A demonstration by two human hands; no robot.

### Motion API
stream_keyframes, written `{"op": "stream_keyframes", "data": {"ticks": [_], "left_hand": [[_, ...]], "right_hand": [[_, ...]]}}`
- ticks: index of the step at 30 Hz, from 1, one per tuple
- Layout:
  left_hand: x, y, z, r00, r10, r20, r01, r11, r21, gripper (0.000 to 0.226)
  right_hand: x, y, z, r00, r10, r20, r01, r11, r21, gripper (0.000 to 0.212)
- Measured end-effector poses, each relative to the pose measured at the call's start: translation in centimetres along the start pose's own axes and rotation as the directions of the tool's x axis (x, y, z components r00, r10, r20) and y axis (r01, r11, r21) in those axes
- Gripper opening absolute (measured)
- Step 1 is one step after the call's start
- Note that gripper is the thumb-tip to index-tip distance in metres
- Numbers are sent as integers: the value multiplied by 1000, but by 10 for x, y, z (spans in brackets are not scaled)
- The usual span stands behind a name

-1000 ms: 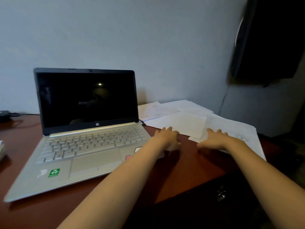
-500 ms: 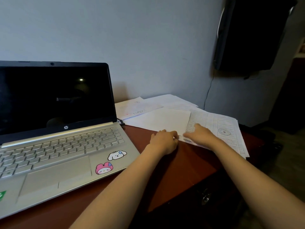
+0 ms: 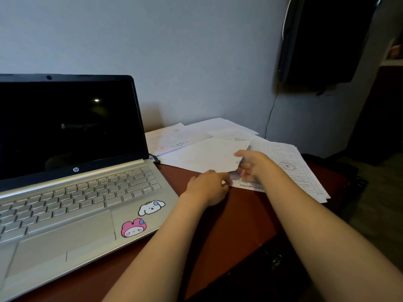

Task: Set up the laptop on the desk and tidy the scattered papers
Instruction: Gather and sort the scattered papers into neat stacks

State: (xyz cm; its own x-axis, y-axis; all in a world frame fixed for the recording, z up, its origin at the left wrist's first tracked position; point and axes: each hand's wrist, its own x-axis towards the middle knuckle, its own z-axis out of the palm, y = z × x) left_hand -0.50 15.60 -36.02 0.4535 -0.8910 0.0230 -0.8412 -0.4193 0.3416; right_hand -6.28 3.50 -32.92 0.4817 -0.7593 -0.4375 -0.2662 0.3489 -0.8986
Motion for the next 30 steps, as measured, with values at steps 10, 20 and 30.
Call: {"op": "stream_keyframes", "data": {"ticks": [10,20,30], "left_hand": [[-14,6,-1,996,73,-51,-61,978,200,37],[-18,14,-5,991,117,-63,-101,971,215,33],[-21,10,-13,963,-48,-266,83,989,119,24]], "right_hand": [[0,24,0,907,-239,-346,254,967,-2,22],[-43,40,-2,939,-178,-295,237,955,178,4],[-65,15,-18,982,75,174,-5,928,-372,47]]}}
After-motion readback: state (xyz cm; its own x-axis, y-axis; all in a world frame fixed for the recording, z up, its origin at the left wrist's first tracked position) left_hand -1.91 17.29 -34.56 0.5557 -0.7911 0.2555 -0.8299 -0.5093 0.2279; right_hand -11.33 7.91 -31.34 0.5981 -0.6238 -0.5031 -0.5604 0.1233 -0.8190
